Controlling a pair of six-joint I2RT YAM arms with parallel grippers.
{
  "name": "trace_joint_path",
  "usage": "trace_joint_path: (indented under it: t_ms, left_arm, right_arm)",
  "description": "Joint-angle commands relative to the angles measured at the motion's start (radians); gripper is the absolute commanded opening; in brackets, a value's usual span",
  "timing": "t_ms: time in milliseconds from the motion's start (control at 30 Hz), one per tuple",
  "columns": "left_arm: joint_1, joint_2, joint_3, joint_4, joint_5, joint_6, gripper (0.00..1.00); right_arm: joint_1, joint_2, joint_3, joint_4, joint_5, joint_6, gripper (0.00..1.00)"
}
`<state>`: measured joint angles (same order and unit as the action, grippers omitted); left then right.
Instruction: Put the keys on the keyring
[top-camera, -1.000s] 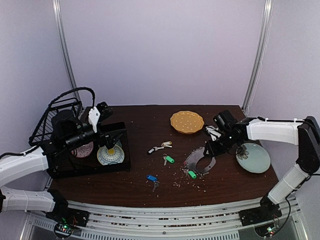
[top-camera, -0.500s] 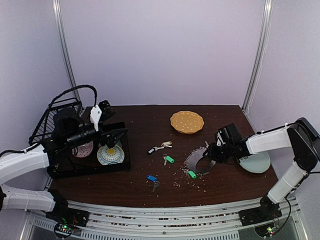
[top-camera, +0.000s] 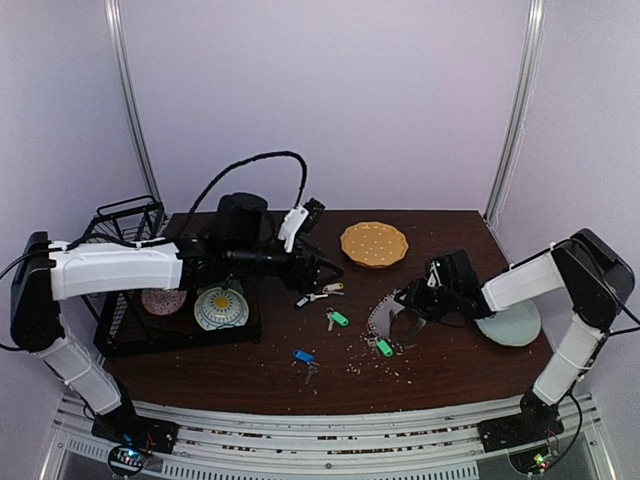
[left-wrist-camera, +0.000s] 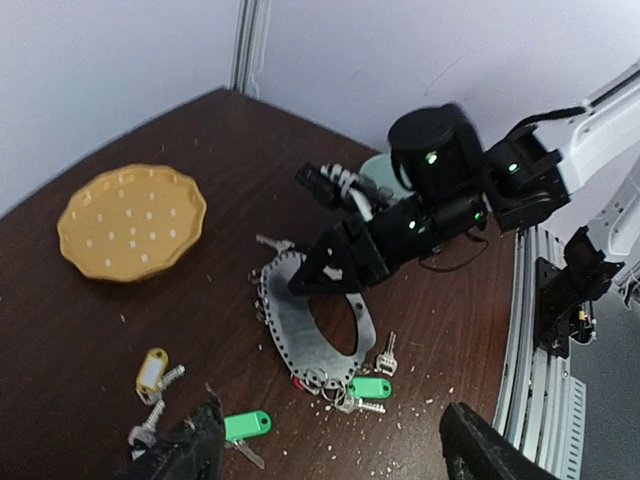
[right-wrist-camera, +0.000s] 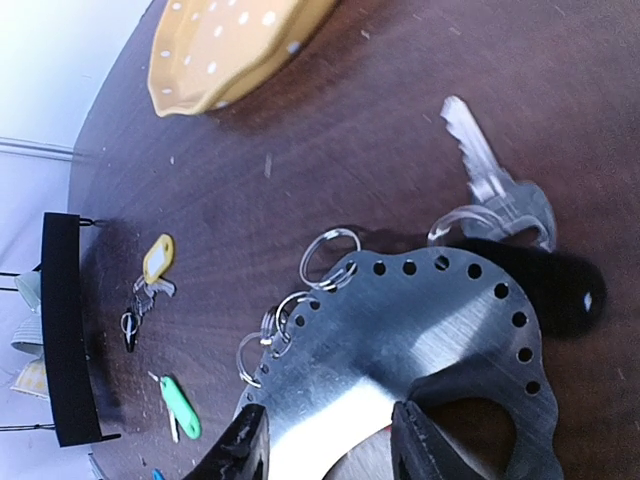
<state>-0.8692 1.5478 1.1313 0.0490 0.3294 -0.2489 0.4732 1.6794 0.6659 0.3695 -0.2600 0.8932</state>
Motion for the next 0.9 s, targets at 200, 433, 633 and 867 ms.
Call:
trace_joint_path:
  t_ms: [200,433,633,867]
  left_arm:
    - [0.006,0.288,0.103,0.034,0.060,-0.235,0.72]
    - [0.006,0.391,0.098,0.034,0.090,-0.318,0.66]
    - [0.006,0.429,0.043,0.118,0.114,-0.388,0.61]
    - [0.004,0.539,0.145,0.130,0.183,-0.449,0.54]
  right_arm:
    - [0.137,0.136,0.174,-0.241,-0.002,-0.158,0.48]
    - [0.212,0.078,0.135,-0.261,-0.039,-0.185,0.46]
    - [0.246,-0.003,0.044,-0.223,-0.047,-0.154,0.45]
    - [0.210,0.073,0.106,-0.207,-0.035,-0.128,0.48]
